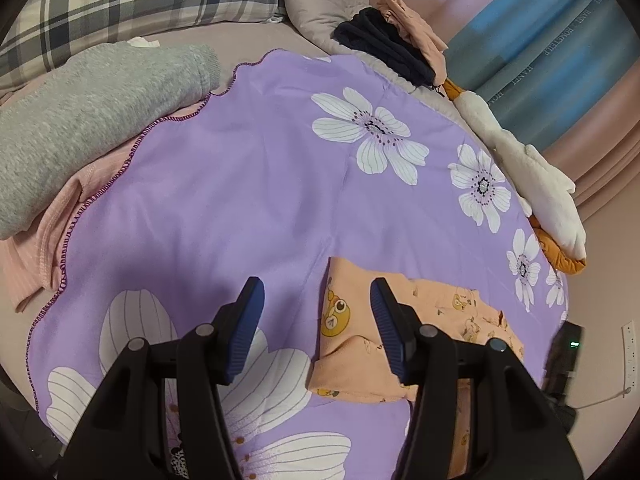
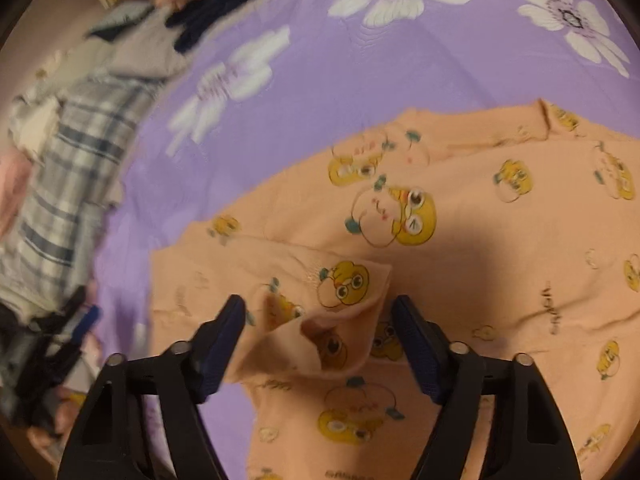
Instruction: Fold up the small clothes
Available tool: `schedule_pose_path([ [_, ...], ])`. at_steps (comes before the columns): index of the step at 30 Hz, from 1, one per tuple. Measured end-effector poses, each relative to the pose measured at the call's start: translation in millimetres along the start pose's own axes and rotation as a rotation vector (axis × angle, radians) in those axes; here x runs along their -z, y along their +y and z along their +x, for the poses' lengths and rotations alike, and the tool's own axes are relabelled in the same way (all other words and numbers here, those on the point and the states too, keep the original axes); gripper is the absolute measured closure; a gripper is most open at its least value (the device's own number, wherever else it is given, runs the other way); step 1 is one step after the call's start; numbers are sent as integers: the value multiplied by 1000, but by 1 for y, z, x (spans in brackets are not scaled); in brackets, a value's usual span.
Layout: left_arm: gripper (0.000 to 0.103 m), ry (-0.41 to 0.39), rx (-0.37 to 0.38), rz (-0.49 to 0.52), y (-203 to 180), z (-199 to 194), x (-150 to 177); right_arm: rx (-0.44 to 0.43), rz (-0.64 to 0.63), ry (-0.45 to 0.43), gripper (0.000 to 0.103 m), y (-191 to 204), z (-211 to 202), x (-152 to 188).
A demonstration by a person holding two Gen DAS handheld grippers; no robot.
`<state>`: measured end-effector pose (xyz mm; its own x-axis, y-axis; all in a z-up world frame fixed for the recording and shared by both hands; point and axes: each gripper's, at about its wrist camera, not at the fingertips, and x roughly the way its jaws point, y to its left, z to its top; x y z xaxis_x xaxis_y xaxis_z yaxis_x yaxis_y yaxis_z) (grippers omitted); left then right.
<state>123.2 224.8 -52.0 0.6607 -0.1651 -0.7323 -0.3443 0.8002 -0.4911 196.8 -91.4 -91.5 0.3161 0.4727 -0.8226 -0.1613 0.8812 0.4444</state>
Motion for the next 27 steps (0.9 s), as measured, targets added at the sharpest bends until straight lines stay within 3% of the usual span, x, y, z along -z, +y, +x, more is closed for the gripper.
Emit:
schedule_pose_path([
  [2,48,5,20,-1,0,-1,0,47,-31,-15,40,3,2,1],
  [4,48,6,32,2,-1,-1,1,83,-54,-61,66,5,-2,4],
  [5,48,7,33,4,-2,-1,1,96,-57,-70,74,5,-3,5],
  [7,48,11,30,5,-2,-1,1,46,-52,-67,92,4,-7,6],
  [10,48,10,23,-1,-1,-1,1,37,-64,-103,93,4,-22,6],
  [16,46,18,40,-7,-1,0,1,62,-173,-256,94,26,-71,5],
  [20,46,25,45,15,-7,2,3,-17,-182,-336,94,34,-105,-2],
  [24,46,30,49,30,-11,5,4,59,-222,-438,94,52,-122,-11],
  [27,45,40,52,39,-17,11,5,57,-213,-479,94,42,-142,-15],
])
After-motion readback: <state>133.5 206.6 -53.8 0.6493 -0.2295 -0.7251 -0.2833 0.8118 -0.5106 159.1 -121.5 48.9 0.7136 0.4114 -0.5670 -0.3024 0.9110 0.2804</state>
